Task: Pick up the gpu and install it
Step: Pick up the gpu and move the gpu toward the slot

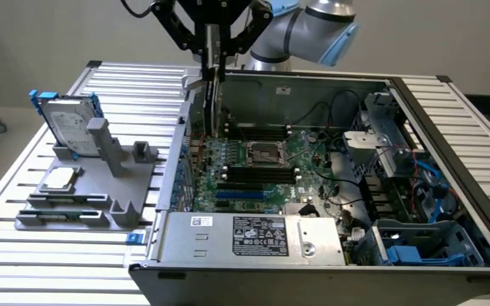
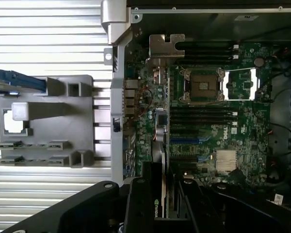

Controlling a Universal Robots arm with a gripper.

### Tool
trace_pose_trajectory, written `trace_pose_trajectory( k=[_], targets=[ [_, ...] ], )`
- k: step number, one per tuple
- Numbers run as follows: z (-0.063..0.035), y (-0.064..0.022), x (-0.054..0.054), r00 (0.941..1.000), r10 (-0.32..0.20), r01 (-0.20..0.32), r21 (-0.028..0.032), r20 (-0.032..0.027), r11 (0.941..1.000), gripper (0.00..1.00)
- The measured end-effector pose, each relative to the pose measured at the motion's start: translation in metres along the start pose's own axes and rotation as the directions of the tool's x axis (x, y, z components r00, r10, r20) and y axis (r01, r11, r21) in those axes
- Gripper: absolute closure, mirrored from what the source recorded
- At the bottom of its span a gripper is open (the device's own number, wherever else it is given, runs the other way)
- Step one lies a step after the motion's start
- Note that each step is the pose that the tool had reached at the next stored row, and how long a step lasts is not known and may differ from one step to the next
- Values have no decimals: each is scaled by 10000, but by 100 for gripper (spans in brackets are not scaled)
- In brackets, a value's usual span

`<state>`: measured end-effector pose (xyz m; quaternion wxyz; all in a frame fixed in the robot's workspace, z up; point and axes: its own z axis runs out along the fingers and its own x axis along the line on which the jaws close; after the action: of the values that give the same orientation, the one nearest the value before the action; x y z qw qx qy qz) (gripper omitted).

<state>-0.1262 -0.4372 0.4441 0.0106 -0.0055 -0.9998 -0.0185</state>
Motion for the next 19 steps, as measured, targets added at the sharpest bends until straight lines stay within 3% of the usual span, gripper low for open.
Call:
trace_pose_trajectory(
  k=[19],
  targets=[
    [320,4,-868,10000,-1,1,34,-1,10000,74]
  ],
)
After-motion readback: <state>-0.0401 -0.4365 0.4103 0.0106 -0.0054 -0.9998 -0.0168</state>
